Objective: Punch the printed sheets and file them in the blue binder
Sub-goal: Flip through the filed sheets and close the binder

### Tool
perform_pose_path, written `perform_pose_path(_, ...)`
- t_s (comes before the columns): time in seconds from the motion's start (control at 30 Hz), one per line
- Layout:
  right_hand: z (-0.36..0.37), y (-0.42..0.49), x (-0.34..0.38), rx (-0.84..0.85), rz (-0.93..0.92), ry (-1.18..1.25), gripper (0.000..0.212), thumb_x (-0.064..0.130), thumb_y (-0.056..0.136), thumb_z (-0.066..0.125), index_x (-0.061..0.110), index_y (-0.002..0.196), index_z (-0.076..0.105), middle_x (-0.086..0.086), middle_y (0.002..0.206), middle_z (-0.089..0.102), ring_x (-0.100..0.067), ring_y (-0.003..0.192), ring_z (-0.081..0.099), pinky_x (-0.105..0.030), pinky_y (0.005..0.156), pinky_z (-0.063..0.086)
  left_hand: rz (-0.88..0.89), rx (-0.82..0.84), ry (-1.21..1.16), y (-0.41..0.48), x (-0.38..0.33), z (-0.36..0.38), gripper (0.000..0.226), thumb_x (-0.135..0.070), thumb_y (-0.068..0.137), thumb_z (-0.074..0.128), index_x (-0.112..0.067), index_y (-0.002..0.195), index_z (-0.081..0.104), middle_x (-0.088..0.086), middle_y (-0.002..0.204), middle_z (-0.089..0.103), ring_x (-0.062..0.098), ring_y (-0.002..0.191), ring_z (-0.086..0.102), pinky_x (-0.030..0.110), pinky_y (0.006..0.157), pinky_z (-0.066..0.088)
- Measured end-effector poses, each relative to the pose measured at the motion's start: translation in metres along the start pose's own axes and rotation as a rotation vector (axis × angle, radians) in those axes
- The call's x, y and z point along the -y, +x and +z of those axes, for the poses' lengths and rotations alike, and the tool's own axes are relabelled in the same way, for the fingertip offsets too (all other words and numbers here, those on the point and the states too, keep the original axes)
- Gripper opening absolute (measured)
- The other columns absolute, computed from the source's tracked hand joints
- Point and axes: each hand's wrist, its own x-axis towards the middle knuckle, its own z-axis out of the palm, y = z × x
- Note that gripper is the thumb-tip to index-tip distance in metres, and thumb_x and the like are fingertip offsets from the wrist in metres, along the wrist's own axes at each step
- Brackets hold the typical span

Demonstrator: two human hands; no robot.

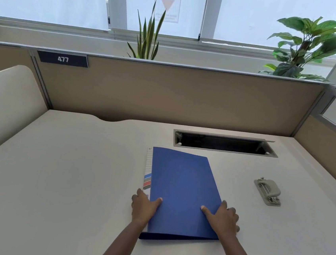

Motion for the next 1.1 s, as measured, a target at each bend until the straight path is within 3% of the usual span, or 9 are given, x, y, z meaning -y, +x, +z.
perform_pose_path(0.13, -0.007, 0.005, -0.001, 0.03, 0.035, 0.049, 0.069, 0.057, 0.077, 0.059, 0.005, 0.12, 0.046, -0.015, 0.128, 0.042, -0.031, 0.121, 0.04, -0.043, 0.095, 0.042, -0.102, 0.065, -0.152, 0.013, 0.004, -0.008, 0.063, -0.029, 0.077, 0.07, -0.002, 0.126, 0.041, 0.017, 0.123, 0.055, 0.032, 0.105, 0.059, 0.041, 0.089, 0.051)
perform_pose_path(0.23, -0.01, 0.009, -0.005, 0.057, 0.049, 0.08, 0.069, 0.058, 0.076, 0.061, 0.004, 0.117, 0.048, -0.015, 0.126, 0.043, -0.031, 0.118, 0.043, -0.043, 0.093, 0.044, -0.259, 0.273, -0.544, 0.012, 0.006, -0.015, 0.046, -0.017, 0.077, 0.072, 0.003, 0.115, 0.053, 0.016, 0.096, 0.067, 0.03, 0.076, 0.066, 0.036, 0.064, 0.057)
perform_pose_path(0.3, -0.01, 0.013, -0.008, 0.081, 0.062, 0.105, 0.069, 0.059, 0.074, 0.062, 0.005, 0.115, 0.049, -0.015, 0.124, 0.044, -0.031, 0.117, 0.044, -0.043, 0.093, 0.045, -0.273, 0.346, -0.632, 0.009, 0.006, -0.017, 0.037, -0.015, 0.078, 0.071, 0.0, 0.109, 0.056, 0.015, 0.089, 0.068, 0.029, 0.07, 0.067, 0.032, 0.053, 0.056)
perform_pose_path(0.47, -0.006, 0.022, -0.018, 0.097, 0.053, 0.233, 0.054, 0.053, 0.073, 0.066, 0.004, 0.092, 0.054, -0.014, 0.112, 0.054, -0.031, 0.101, 0.052, -0.036, 0.075, 0.044, -0.222, 0.358, -0.761, 0.006, 0.012, -0.02, 0.021, -0.008, 0.08, 0.067, -0.003, 0.099, 0.059, 0.018, 0.088, 0.069, 0.027, 0.058, 0.07, 0.031, 0.047, 0.056)
perform_pose_path(0.53, -0.005, 0.023, -0.022, 0.11, 0.027, 0.357, 0.05, 0.047, 0.075, 0.068, 0.0, 0.091, 0.059, -0.015, 0.102, 0.061, -0.029, 0.089, 0.055, -0.032, 0.068, 0.04, -0.163, 0.372, -0.778, 0.007, 0.012, -0.027, 0.02, -0.007, 0.081, 0.065, -0.003, 0.1, 0.06, 0.017, 0.086, 0.071, 0.027, 0.059, 0.07, 0.032, 0.049, 0.056)
perform_pose_path(0.63, -0.01, 0.017, -0.021, 0.218, 0.016, 0.608, 0.044, 0.046, 0.07, 0.073, 0.007, 0.068, 0.052, -0.01, 0.08, 0.059, -0.025, 0.072, 0.052, -0.031, 0.062, 0.034, -0.088, 0.366, -0.771, 0.012, 0.01, -0.042, 0.017, -0.008, 0.081, 0.065, -0.007, 0.097, 0.061, 0.014, 0.083, 0.073, 0.027, 0.061, 0.07, 0.031, 0.051, 0.057)
perform_pose_path(0.8, -0.026, 0.002, 0.0, 0.588, -0.067, 0.961, 0.031, 0.027, 0.079, 0.07, 0.011, 0.104, 0.062, -0.004, 0.103, 0.072, -0.025, 0.094, 0.068, -0.032, 0.065, 0.055, -0.013, 0.332, -0.741, 0.026, 0.003, -0.076, 0.022, -0.015, 0.08, 0.066, -0.008, 0.1, 0.061, 0.013, 0.087, 0.074, 0.028, 0.065, 0.071, 0.033, 0.057, 0.059)
perform_pose_path(0.9, -0.031, -0.006, 0.017, 0.634, -0.163, 0.88, 0.04, 0.03, 0.07, 0.073, 0.02, 0.106, 0.058, 0.002, 0.103, 0.071, -0.018, 0.087, 0.069, -0.031, 0.061, 0.056, -0.005, 0.325, -0.716, 0.037, -0.001, -0.095, 0.023, -0.015, 0.08, 0.067, -0.006, 0.101, 0.061, 0.012, 0.082, 0.074, 0.026, 0.062, 0.071, 0.032, 0.057, 0.058)
perform_pose_path(1.1, -0.025, -0.004, 0.054, 0.684, -0.179, 0.796, 0.017, 0.017, 0.088, 0.059, 0.022, 0.103, 0.053, 0.003, 0.097, 0.065, -0.016, 0.082, 0.064, -0.027, 0.051, 0.056, -0.048, 0.295, -0.662, 0.057, 0.006, -0.124, 0.026, -0.02, 0.08, 0.068, -0.007, 0.101, 0.06, 0.014, 0.095, 0.072, 0.025, 0.063, 0.072, 0.032, 0.058, 0.06)
